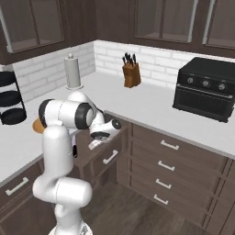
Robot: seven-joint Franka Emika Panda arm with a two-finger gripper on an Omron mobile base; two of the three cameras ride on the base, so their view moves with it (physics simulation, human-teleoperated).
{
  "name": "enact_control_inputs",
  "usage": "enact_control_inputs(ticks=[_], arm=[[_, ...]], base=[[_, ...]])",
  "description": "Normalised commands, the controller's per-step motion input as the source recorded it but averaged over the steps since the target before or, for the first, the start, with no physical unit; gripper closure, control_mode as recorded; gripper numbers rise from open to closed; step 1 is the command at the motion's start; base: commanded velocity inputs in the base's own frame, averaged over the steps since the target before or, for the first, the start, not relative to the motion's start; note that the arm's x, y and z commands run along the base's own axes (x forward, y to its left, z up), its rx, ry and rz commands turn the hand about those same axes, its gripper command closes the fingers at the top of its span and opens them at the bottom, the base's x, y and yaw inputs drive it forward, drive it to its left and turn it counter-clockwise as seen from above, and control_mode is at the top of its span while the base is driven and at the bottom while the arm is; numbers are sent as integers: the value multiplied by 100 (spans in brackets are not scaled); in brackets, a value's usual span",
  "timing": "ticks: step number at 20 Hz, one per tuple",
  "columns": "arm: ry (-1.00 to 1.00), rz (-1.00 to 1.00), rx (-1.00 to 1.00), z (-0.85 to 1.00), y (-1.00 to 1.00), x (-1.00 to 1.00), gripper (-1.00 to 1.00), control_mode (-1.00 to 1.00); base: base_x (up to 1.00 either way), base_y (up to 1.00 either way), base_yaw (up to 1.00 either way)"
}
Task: Pick up the knife from the drawer and place it on the cutting board. Then place the meat from the plate to the cutting board.
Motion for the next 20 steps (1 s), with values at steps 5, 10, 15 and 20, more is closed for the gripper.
enact_control_inputs(ticks=[5,10,15,20], arm=[[0,0,-3,-23,-26,-1,-100,-100],[0,0,0,-11,-50,-5,-100,-100],[0,0,0,0,-70,-5,-100,-100],[0,0,0,0,-74,0,-100,-100]], base=[[0,0,0],[0,0,0],[0,0,0],[0,0,0]])
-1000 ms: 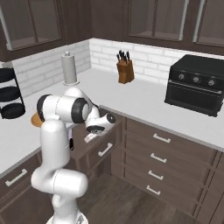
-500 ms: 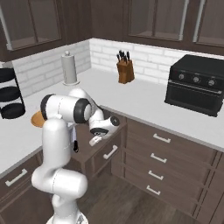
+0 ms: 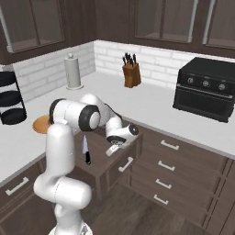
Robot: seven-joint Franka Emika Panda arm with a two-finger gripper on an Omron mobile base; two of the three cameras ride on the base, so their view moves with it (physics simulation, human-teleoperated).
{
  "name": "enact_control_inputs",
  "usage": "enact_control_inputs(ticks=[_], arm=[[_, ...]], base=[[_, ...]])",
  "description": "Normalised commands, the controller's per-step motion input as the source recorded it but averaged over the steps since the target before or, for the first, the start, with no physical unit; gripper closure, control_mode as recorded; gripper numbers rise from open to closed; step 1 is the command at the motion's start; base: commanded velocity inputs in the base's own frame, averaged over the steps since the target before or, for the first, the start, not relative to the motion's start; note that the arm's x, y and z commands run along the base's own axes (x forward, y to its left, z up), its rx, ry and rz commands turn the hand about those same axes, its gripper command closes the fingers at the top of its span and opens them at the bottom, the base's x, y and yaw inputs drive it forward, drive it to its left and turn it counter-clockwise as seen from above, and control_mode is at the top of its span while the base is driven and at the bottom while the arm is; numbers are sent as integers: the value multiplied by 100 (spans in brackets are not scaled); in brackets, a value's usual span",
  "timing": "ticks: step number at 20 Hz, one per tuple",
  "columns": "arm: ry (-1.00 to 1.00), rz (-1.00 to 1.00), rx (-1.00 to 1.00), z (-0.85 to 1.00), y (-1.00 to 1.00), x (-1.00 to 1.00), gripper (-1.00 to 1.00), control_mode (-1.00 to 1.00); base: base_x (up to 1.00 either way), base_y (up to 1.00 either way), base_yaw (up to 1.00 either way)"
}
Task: Pick up the knife from the drawer and place it on the cutting board. Then place the meat from the plate to the cutting board.
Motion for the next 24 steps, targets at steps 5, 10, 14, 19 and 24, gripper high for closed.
enact_control_inputs(ticks=[5,10,14,19,24], arm=[[0,0,0,0,-67,0,-100,-100],[0,0,0,0,-66,0,-100,-100],[0,0,0,0,-54,-4,-100,-100],[0,0,0,8,-26,-5,-100,-100],[0,0,-2,67,11,-3,-100,-100]], base=[[0,0,0],[0,0,0],[0,0,0],[0,0,0],[0,0,0]])
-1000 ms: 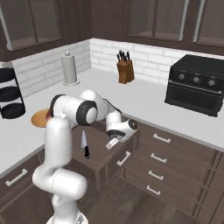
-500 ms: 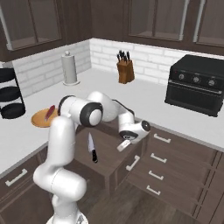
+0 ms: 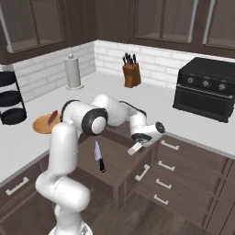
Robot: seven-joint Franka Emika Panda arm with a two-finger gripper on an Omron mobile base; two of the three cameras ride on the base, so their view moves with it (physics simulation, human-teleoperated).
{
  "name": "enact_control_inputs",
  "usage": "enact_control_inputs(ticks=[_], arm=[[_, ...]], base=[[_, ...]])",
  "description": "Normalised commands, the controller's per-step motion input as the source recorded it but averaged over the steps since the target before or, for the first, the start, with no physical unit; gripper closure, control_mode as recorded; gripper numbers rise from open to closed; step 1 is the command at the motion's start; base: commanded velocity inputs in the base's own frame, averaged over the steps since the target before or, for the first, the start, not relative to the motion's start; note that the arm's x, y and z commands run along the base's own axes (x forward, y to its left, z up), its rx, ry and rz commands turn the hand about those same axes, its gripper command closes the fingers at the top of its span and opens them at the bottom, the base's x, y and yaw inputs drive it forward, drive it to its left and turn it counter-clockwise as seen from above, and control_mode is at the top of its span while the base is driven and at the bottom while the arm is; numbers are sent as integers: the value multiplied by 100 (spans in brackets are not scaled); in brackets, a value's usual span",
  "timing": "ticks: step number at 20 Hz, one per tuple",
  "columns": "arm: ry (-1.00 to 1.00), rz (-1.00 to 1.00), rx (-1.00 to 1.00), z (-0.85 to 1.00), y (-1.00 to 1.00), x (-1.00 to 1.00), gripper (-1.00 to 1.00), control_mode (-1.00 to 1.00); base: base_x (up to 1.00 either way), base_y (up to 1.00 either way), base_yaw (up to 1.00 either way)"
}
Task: Pick up the knife from the drawer and place it on the cutting board. Then place the meat from the plate to the cutting board.
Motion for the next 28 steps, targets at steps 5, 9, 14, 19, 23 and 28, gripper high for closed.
enact_control_inputs(ticks=[5,9,14,19,23,28], arm=[[2,-3,-18,90,62,-5,-100,-100],[30,-20,-9,50,79,-1,-100,-100],[29,-35,-3,2,100,-19,-100,-100],[13,-39,4,1,45,-33,-100,-100],[7,-32,21,0,7,-17,-100,-100],[2,-15,13,-32,21,-7,-100,-100]], base=[[0,0,0],[0,0,0],[0,0,0],[0,0,0],[0,0,0],[0,0,0]])
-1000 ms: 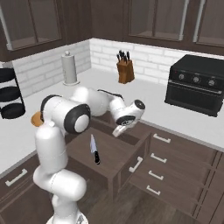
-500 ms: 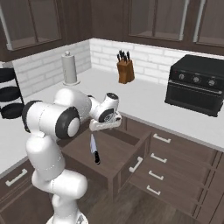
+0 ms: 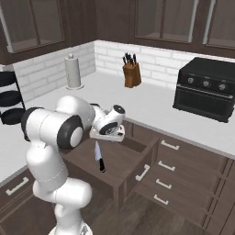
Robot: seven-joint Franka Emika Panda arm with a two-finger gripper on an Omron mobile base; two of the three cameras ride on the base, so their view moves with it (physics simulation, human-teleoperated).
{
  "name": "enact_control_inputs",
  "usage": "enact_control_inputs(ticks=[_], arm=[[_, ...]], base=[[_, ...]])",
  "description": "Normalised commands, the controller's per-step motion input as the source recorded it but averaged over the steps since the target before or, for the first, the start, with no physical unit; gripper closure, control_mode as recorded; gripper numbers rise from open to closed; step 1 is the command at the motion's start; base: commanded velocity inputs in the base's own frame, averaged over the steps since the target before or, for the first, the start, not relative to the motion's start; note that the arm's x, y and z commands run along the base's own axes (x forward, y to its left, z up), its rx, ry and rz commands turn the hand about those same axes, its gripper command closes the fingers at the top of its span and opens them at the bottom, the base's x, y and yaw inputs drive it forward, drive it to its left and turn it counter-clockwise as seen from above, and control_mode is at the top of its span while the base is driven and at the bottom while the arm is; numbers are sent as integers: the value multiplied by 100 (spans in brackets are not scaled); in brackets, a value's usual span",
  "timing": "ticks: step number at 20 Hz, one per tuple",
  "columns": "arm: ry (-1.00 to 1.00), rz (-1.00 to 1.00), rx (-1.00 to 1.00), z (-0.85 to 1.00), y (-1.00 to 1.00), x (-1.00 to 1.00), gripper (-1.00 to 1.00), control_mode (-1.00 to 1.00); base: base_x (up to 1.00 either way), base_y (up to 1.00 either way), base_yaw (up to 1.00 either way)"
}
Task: Pick up the knife from the drawer and place it on the cutting board. Then place the meat from the plate to the cutting board.
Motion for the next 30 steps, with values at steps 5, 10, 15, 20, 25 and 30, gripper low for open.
enact_control_inputs(ticks=[5,10,15,20,25,30], arm=[[3,-1,-15,-64,3,0,-100,-100],[4,0,-11,-55,0,0,-100,-100],[0,0,-4,-41,0,-4,-100,-100],[0,0,0,-39,0,-1,-100,-100],[0,0,0,-29,0,-29,-100,-100],[1,0,-4,-42,3,-8,-100,-100]], base=[[0,0,0],[0,0,0],[0,0,0],[0,0,0],[0,0,0],[0,0,0]])
